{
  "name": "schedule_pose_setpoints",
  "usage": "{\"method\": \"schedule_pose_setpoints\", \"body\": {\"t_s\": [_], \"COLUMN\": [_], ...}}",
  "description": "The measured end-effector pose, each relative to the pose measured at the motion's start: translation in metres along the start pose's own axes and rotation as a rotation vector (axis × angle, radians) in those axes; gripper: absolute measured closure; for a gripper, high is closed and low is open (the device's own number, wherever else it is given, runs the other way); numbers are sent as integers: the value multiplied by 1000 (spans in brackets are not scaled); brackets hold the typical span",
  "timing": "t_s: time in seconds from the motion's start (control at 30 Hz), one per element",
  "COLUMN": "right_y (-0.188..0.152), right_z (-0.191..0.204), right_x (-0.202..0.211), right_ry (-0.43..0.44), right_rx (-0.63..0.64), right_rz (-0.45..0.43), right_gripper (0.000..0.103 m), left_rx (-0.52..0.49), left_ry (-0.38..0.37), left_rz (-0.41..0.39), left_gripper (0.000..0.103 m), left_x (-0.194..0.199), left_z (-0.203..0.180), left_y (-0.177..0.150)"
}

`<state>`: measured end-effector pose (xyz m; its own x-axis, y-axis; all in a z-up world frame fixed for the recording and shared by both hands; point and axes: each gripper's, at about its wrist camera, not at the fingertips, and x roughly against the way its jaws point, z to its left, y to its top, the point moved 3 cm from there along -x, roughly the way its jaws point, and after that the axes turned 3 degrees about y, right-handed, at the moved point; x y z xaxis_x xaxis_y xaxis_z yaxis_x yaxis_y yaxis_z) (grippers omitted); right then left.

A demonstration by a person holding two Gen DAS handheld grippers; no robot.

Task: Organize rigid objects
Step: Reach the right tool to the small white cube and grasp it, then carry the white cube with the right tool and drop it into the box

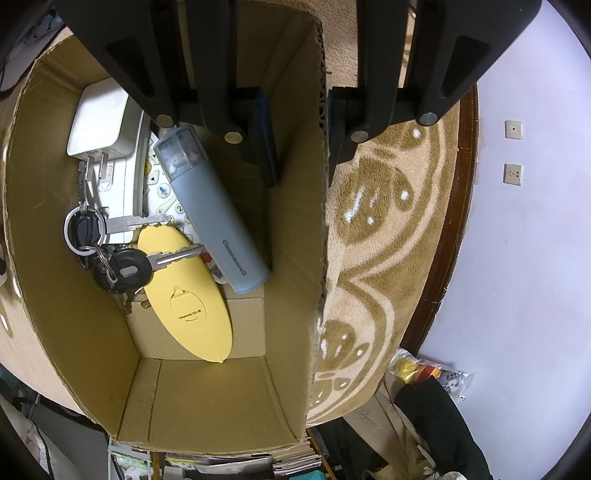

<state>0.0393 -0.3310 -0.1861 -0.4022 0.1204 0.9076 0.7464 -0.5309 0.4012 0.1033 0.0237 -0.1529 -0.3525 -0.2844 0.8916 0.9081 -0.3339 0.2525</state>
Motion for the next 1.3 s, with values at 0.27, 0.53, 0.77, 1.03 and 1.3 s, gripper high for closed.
{"method": "schedule_pose_setpoints", "body": {"t_s": [0.27,0.53,0.77,1.03,1.3], "right_y": [1,19,21,-1,-33], "right_z": [26,80,135,184,225], "right_x": [18,76,126,157,149], "right_ry": [57,196,323,434,480], "right_rx": [30,150,269,378,501], "right_rz": [-58,-216,-325,-373,-324], "right_gripper": [38,38,38,38,38], "left_rx": [3,12,7,7,21], "left_ry": [-5,-15,-6,-20,-40], "left_rz": [2,5,5,3,7], "left_gripper": [81,82,82,85,86], "left_x": [-1,-3,-2,0,1], "left_z": [4,5,4,1,4], "left_y": [0,0,0,-1,-2]}}
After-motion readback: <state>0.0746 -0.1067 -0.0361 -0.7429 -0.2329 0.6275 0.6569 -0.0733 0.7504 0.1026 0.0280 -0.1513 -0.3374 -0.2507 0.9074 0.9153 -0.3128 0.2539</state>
